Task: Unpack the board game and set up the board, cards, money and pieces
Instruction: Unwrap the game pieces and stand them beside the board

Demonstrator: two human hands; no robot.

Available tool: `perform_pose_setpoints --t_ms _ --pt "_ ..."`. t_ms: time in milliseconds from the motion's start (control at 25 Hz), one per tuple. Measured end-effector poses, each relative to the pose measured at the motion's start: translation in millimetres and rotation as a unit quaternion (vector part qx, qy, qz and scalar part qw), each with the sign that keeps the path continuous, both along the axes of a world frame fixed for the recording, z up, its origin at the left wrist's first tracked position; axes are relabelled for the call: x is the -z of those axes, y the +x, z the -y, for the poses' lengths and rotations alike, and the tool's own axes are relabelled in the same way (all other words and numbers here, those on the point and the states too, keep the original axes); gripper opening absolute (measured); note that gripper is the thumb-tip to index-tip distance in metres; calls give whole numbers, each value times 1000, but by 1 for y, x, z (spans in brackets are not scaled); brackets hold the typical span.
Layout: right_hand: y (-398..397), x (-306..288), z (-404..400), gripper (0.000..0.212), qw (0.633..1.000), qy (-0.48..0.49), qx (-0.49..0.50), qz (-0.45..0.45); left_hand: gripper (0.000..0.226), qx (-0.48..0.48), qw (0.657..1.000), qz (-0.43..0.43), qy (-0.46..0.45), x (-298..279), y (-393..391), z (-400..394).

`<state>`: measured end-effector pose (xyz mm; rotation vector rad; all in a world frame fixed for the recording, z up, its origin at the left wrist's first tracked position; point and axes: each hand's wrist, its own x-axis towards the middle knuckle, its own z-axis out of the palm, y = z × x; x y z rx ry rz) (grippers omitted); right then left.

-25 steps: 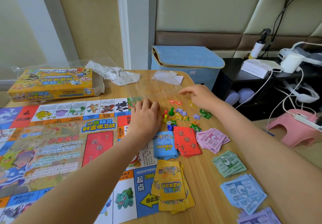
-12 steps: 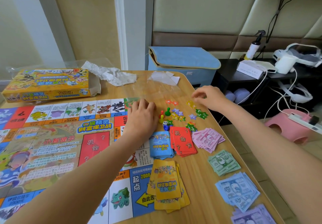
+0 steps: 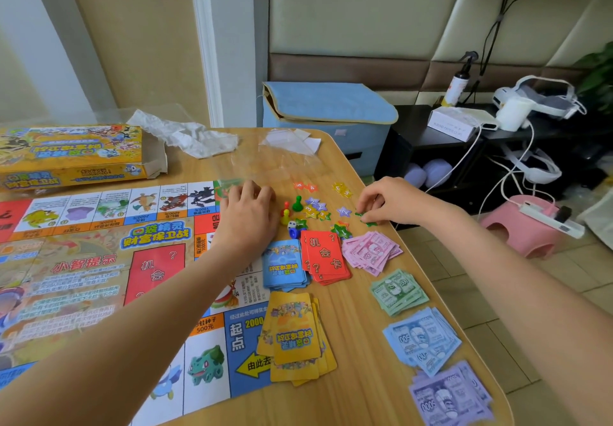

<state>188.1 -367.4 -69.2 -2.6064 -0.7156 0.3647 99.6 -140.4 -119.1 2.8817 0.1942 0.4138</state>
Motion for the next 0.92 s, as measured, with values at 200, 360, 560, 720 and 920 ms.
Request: perform_pose_setpoints --t_ms 200,360,560,720,920 --pt "9 -15 -6 2 998 35 37 27 36 -2 1000 -3 2 0 0 -1" --pt "28 -10 -32 23 997 -29 0 78 36 -2 1000 -4 4 1 1 0" --pt "30 12 -39 17 996 8 10 83 36 -1 1000 1 3 2 2 -1" --pt "26 16 -21 8 995 32 55 83 36 0 1000 1 2 2 2 -1" --pt "21 0 -29 8 993 71 28 91 36 2 1000 -2 3 2 2 -1"
